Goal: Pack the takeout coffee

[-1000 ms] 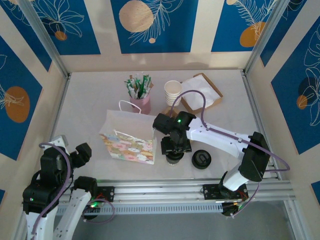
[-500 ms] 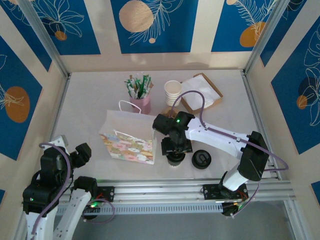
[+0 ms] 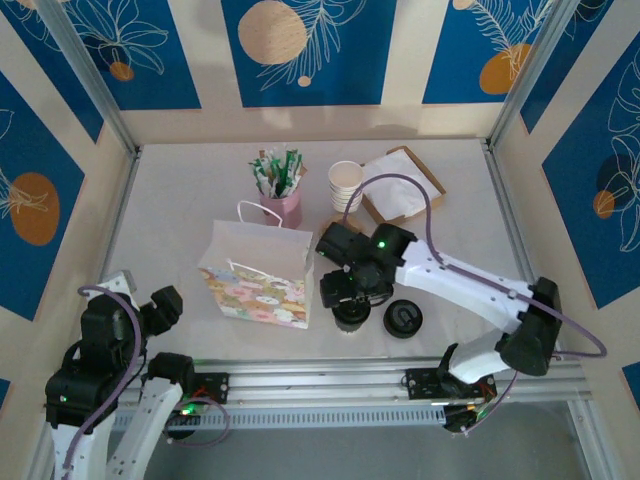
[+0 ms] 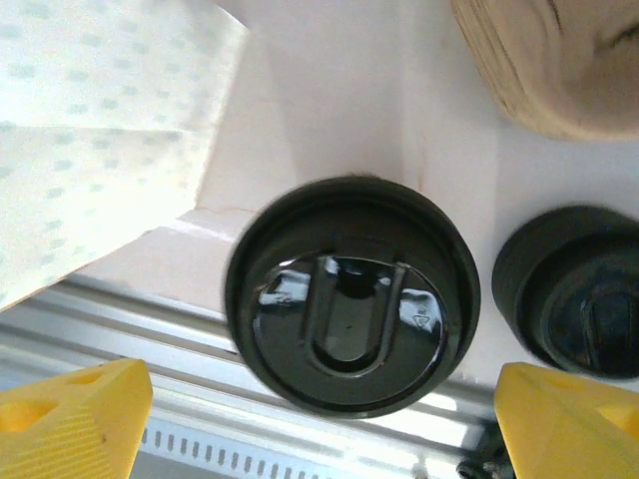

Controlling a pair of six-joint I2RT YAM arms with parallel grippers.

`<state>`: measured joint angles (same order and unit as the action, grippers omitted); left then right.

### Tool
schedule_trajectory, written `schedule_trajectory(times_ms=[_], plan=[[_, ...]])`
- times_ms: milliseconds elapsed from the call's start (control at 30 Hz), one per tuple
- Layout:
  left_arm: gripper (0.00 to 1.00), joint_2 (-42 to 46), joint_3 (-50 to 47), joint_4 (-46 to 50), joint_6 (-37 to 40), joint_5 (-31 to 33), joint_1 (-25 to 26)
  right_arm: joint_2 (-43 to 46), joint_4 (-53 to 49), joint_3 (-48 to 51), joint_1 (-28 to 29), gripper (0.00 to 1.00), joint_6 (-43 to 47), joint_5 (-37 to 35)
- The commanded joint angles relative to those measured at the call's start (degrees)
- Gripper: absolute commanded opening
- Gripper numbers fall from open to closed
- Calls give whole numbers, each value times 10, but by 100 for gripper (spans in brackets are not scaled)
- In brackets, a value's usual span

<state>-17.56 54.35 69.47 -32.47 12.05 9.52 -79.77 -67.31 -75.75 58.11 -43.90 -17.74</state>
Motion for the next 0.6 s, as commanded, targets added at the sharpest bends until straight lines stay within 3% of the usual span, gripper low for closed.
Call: schedule_trajectory(times_ms=[0, 133, 200, 267, 433, 567], plan=[[78, -5, 0, -12, 11, -8, 3, 63, 71, 33, 14, 89, 146, -34], [78, -10, 6, -13, 18, -6, 3, 150, 166, 105, 14, 88, 356, -8], [78, -12, 9, -12, 19, -5, 3, 181, 175, 131, 13, 88, 485, 13], [78, -11, 9, -14, 18, -7, 3, 193, 155, 144, 1, 89, 559, 36], [78, -8, 1, -24, 8, -15, 3, 177, 94, 154, -67, 89, 647, 129], [79, -10, 2, -21, 15, -9, 4, 149, 94, 145, -84, 97, 640, 161]])
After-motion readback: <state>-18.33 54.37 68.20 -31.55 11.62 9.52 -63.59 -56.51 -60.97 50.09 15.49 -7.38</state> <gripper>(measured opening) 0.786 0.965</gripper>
